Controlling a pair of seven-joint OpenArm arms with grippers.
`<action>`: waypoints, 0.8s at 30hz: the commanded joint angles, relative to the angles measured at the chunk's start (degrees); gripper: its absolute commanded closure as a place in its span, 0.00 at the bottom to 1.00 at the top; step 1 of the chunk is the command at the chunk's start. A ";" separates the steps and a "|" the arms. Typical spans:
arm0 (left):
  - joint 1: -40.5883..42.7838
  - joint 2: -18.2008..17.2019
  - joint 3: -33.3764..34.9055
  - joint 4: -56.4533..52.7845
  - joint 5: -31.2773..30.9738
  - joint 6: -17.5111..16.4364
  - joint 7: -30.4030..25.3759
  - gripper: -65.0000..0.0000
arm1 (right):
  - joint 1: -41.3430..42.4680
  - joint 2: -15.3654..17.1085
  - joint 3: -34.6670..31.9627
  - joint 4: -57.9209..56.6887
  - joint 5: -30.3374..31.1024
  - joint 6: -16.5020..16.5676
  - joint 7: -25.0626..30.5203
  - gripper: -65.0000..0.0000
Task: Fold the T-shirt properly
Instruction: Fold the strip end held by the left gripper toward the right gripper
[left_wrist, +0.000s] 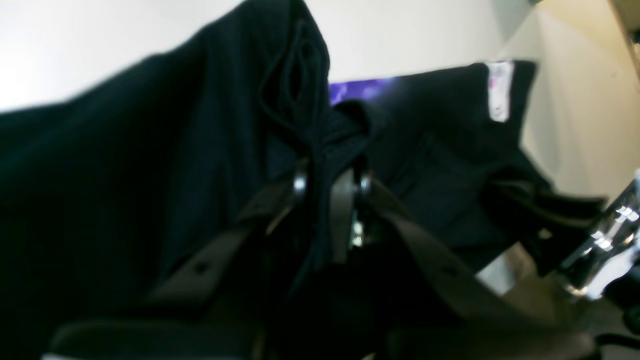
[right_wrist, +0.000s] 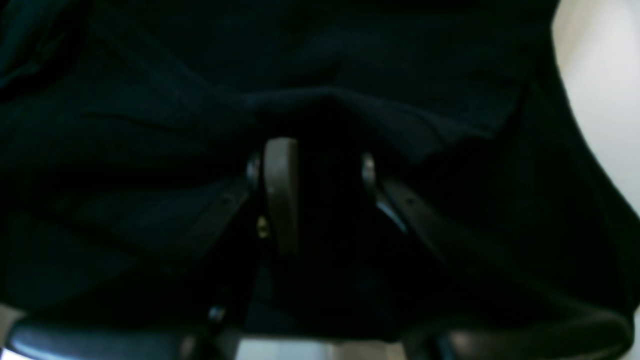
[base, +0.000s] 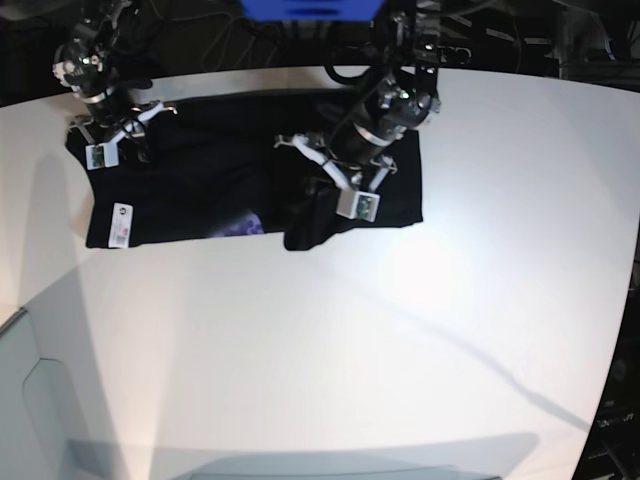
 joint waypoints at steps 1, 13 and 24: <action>-1.02 0.55 1.53 -0.01 -1.27 0.21 -0.84 1.00 | -0.33 0.12 -0.12 0.52 -0.45 0.23 -0.90 0.74; -5.24 0.55 7.60 -5.64 -1.00 0.74 -0.84 1.00 | -0.33 0.12 -0.12 0.43 -0.45 0.23 -0.90 0.74; -7.35 0.55 7.69 -8.63 -1.44 0.74 -0.31 0.96 | -0.33 0.12 -0.12 0.52 -0.45 0.23 -0.90 0.73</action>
